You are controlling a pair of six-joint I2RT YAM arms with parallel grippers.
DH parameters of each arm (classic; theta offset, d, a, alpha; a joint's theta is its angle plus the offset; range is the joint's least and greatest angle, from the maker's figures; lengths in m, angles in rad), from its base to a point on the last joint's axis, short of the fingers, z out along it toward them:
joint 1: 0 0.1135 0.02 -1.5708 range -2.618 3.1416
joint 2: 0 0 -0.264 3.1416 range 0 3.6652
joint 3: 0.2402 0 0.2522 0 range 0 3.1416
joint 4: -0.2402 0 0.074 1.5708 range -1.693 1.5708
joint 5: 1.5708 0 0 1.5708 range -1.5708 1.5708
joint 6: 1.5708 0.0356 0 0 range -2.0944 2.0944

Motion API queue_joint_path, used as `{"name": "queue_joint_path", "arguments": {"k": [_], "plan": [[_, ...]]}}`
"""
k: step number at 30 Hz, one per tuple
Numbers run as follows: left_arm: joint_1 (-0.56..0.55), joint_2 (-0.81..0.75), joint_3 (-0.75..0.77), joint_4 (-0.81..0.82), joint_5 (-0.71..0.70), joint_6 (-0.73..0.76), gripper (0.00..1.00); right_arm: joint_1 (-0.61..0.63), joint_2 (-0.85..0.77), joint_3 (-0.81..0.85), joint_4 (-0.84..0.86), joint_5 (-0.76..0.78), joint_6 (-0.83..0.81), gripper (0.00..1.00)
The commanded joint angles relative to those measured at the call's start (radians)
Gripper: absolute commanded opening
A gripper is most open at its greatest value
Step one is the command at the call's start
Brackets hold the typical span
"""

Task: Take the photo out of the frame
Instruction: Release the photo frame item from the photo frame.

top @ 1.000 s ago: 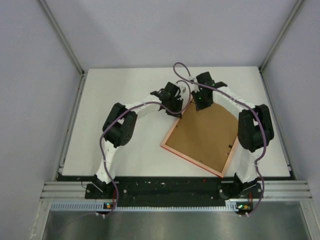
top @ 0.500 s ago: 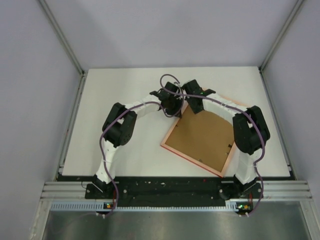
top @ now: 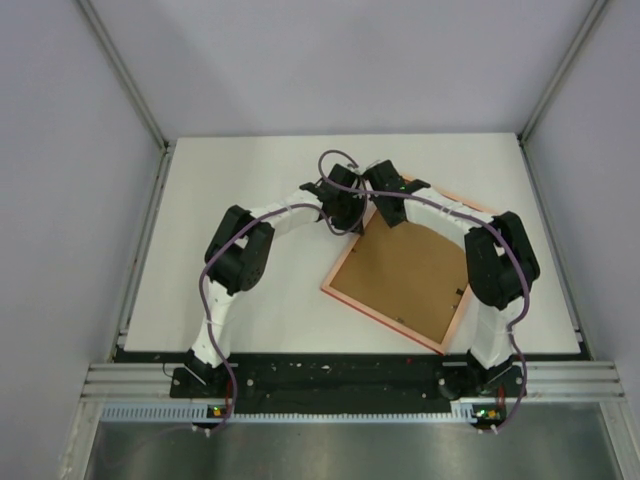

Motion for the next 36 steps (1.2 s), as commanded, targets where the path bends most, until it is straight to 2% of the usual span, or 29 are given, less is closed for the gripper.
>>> {"name": "queue_joint_path", "arguments": {"k": [1,11,16,36], "plan": [[-0.008,-0.028,-0.046,-0.155,-0.065,0.039,0.00,-0.006,0.040,-0.008,-0.013,0.260,-0.109,0.00],[-0.005,-0.054,-0.072,-0.155,-0.096,0.036,0.00,-0.089,0.079,0.053,-0.153,0.080,-0.037,0.00],[-0.005,-0.059,-0.078,-0.152,-0.086,0.031,0.00,-0.133,0.099,0.116,-0.236,-0.062,0.006,0.00],[-0.003,-0.076,-0.090,-0.148,-0.091,0.024,0.00,-0.256,0.134,0.237,-0.355,-0.286,0.118,0.00]]}}
